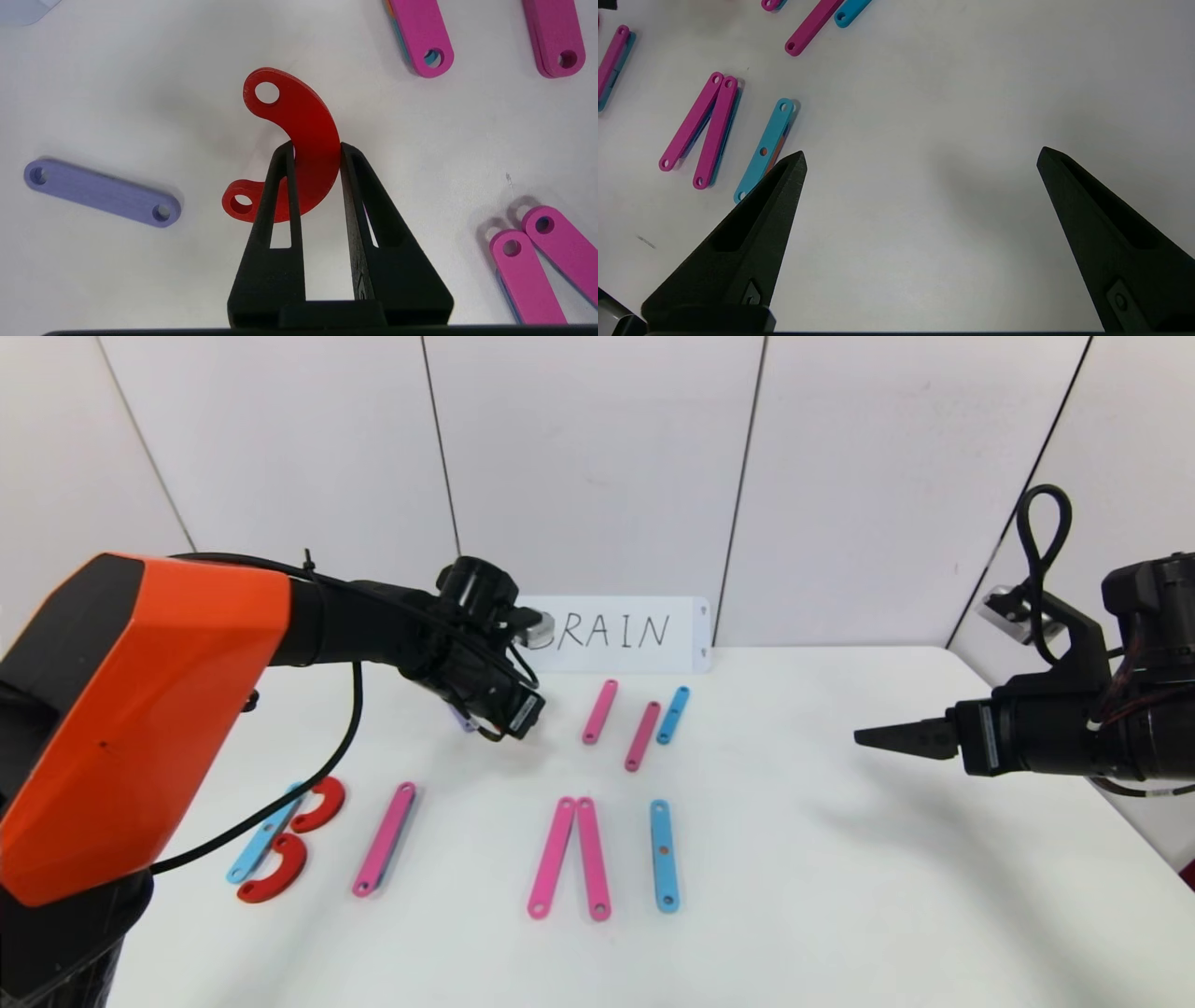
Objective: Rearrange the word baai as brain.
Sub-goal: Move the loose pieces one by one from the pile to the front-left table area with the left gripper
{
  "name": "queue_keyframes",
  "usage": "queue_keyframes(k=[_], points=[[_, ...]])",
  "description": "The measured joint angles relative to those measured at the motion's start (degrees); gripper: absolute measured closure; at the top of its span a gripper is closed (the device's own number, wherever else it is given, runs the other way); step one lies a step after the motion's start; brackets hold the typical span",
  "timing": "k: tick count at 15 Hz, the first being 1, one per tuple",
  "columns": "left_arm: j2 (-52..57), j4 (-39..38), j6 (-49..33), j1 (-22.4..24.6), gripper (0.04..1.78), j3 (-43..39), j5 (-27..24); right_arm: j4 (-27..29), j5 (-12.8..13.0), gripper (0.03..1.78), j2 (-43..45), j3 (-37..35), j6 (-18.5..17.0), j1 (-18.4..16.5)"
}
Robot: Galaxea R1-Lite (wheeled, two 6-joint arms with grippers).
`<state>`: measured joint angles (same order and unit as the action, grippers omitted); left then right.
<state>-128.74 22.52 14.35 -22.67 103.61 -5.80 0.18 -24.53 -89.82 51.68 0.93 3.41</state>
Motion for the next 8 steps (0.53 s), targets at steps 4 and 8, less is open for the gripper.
queue_keyframes(k=[4, 8], points=[[5.12, 0.41, -6.83, -0.65, 1.52, -5.32, 6.92, 0.0, 0.06, 0.08, -0.01, 0.0, 0.01, 0.06], [9.53, 10.2, -21.07, -2.27, 1.52, -7.24, 12.56, -0.02, 0.13, 0.08, -0.06, -0.02, 0.01, 0.24]])
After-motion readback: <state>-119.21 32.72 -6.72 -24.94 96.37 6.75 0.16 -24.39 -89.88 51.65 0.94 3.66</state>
